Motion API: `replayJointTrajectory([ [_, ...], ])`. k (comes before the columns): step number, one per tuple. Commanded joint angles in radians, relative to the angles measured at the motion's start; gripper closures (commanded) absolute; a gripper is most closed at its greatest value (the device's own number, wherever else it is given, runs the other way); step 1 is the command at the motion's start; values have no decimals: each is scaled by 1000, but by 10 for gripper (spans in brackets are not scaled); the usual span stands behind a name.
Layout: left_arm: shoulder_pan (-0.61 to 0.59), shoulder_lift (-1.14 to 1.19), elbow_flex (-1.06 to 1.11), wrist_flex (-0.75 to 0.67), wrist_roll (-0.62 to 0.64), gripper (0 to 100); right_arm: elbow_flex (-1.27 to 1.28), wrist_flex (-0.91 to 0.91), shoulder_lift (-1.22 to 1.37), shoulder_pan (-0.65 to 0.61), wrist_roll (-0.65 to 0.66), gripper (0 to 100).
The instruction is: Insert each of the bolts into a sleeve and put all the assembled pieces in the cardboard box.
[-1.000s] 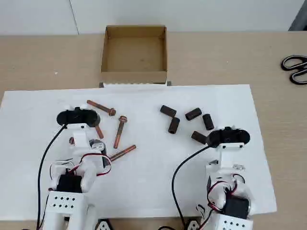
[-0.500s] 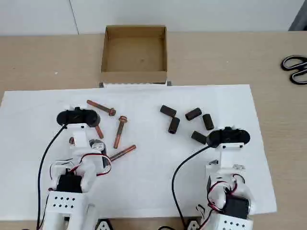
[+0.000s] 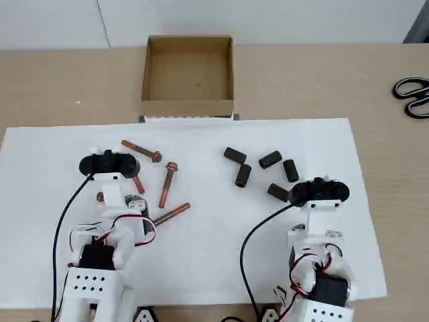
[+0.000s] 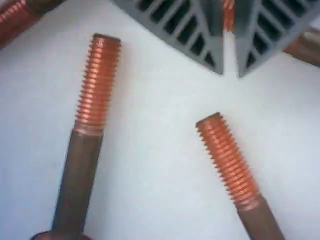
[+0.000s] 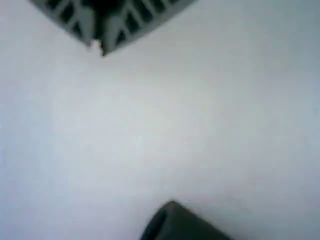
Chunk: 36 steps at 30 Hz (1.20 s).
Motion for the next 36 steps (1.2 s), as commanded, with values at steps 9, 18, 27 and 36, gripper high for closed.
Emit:
replayJointTrajectory([
  [9,-3,2,-4,-18,-2,994,-6,-15,-8,-4,-3,995],
  [18,-3,2,-4,-18,-2,994,-6,-15,-8,-4,-3,995],
  [27,-3,2,-4,-18,-2,994,-5,-28,-8,-4,3,995],
  [36,5,2,-4,-18,-3,994,-5,-24,-8,-36,3,995],
])
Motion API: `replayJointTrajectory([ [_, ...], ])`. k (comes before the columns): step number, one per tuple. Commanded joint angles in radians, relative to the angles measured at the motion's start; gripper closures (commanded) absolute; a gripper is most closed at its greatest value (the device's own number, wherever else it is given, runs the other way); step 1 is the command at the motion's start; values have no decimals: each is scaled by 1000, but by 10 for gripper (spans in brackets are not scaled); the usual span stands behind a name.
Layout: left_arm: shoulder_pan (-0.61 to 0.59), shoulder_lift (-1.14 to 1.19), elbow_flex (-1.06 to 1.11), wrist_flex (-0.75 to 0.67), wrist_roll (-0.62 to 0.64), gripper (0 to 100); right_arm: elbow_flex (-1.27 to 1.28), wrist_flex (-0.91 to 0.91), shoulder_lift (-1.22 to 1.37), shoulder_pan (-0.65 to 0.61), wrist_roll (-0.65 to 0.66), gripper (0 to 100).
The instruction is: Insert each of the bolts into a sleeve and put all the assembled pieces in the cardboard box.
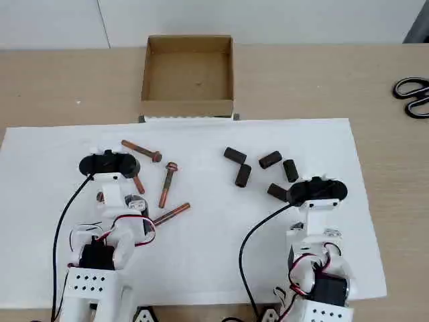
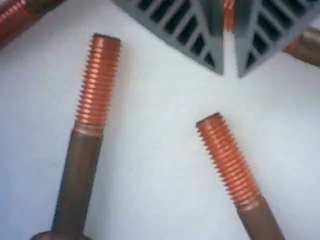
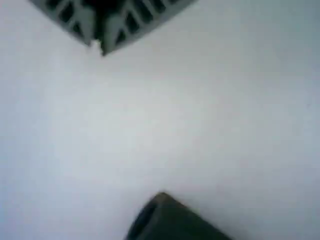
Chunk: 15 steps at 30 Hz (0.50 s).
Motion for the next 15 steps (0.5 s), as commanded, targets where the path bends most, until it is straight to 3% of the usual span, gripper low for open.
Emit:
replayJointTrajectory([
  [1,5,2,-4,-18,-3,994,-5,-13,-8,-12,3,995],
  [15,-3,6,-19,17,-28,987,-55,-48,-7,31,-3,991],
])
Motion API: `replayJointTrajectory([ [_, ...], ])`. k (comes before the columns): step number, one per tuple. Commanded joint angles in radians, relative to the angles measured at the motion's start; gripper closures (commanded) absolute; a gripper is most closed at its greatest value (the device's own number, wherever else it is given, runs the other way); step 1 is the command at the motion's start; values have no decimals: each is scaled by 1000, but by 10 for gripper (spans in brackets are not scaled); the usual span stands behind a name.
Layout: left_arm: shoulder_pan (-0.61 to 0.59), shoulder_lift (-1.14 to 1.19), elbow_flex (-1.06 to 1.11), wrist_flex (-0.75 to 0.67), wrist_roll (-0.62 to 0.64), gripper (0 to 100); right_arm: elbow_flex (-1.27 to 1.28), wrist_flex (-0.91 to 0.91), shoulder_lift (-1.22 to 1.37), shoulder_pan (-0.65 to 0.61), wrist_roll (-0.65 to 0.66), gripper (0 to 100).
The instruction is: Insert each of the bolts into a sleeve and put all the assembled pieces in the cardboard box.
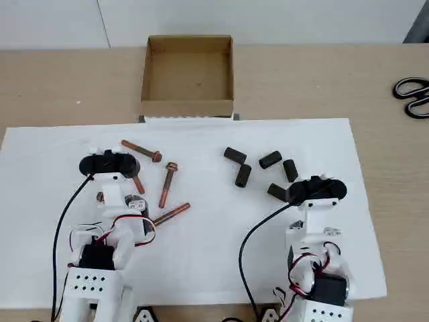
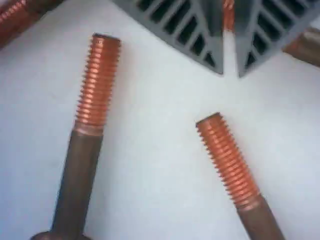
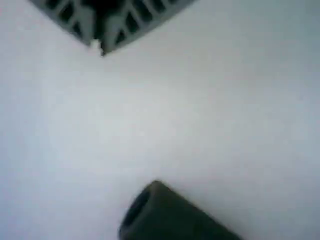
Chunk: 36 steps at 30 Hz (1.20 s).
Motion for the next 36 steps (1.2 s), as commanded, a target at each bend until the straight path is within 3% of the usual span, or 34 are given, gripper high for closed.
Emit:
replayJointTrajectory([
  [1,-3,9,-39,41,-57,971,-78,-33,-5,45,-3,991],
  [5,-5,9,-177,193,-81,873,-193,-22,5,70,5,991],
  [9,-5,11,-363,322,-63,863,-402,15,165,71,0,994],
  [15,-5,11,-544,454,-63,863,-873,163,711,74,2,995],
  [21,-3,21,-536,514,-75,859,-1373,446,1267,67,5,995],
  [25,-5,138,-568,516,-180,859,-1502,444,1477,65,64,995],
  [30,-54,387,-676,512,-311,859,-1537,433,1550,-33,138,991],
  [36,-120,743,-832,516,-341,859,-1537,426,1647,-87,143,989],
])
